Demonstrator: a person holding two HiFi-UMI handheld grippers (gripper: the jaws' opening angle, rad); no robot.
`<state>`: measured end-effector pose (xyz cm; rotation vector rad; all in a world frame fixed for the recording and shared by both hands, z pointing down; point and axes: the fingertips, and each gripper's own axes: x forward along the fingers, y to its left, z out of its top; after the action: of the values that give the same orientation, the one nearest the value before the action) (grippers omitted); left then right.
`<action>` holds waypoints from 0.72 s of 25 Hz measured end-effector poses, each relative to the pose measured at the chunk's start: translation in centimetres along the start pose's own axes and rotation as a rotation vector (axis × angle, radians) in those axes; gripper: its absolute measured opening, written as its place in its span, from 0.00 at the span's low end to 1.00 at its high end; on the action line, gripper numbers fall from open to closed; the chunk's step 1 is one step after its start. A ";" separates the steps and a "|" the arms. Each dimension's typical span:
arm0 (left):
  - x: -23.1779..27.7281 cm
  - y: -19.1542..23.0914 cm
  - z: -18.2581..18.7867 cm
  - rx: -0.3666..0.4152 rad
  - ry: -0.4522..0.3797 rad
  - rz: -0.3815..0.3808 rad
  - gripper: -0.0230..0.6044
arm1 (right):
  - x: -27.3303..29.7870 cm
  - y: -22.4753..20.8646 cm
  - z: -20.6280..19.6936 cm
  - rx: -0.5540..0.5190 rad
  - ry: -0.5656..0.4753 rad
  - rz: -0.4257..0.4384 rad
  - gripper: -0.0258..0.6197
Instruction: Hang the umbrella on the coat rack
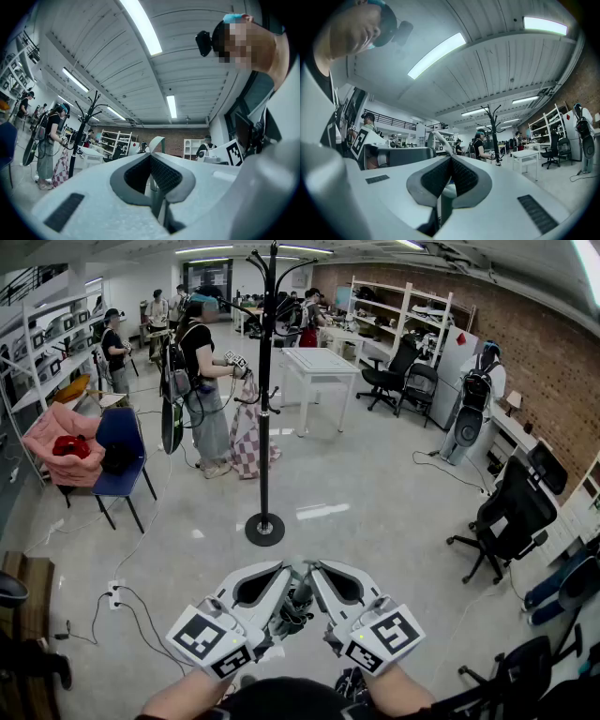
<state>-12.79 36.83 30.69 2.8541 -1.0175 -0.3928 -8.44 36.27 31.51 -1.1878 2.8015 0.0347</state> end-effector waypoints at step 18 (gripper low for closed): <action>-0.8 1.8 -0.4 -0.005 0.007 -0.010 0.05 | 1.8 -0.1 -1.0 -0.007 0.016 -0.042 0.05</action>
<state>-14.34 35.94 31.54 2.8551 -1.0008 -0.3857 -9.67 34.83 32.37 -1.2540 2.7917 0.0321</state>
